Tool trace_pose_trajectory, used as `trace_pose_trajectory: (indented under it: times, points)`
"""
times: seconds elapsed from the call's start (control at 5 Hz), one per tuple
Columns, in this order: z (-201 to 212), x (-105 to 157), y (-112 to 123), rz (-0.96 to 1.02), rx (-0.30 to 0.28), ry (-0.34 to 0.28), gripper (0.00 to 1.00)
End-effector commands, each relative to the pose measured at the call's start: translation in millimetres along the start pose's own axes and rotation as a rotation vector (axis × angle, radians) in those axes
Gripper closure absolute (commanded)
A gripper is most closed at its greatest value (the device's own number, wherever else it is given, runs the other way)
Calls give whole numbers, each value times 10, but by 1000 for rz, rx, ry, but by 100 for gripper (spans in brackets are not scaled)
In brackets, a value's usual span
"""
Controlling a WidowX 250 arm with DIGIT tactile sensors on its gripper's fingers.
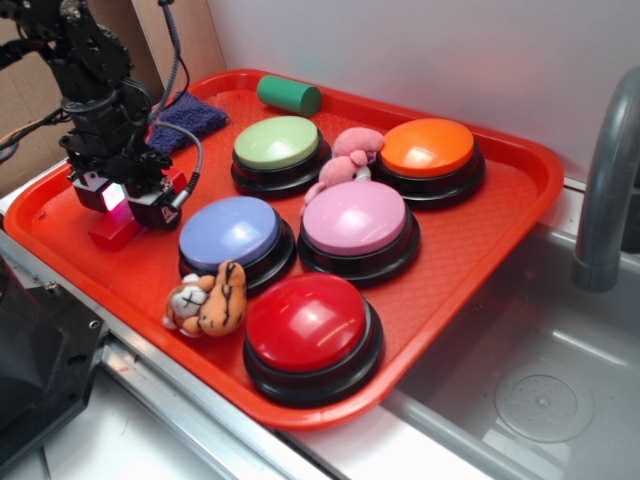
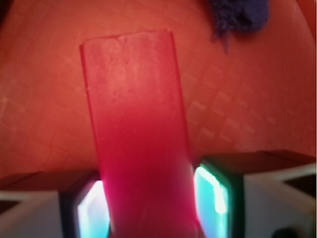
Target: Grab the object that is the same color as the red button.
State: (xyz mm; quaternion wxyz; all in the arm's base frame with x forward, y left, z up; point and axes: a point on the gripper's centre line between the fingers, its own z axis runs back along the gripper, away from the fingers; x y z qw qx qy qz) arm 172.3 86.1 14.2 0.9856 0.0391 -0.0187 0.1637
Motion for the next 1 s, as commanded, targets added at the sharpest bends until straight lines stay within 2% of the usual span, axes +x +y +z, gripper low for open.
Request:
trace_pose_trajectory:
  times: [0.0,0.2,0.4,0.6,0.8]
  points:
    - [683,69,-147,-51,-4,-86,100]
    - [1041,63,-258,-79,-72,-85,100]
    - [1363,2,-418,-162,-117,-90,100]
    - [1549,-109,-493,-178,-78,-82,100]
    - [1503,-116,-410,-158,-67,-54,100]
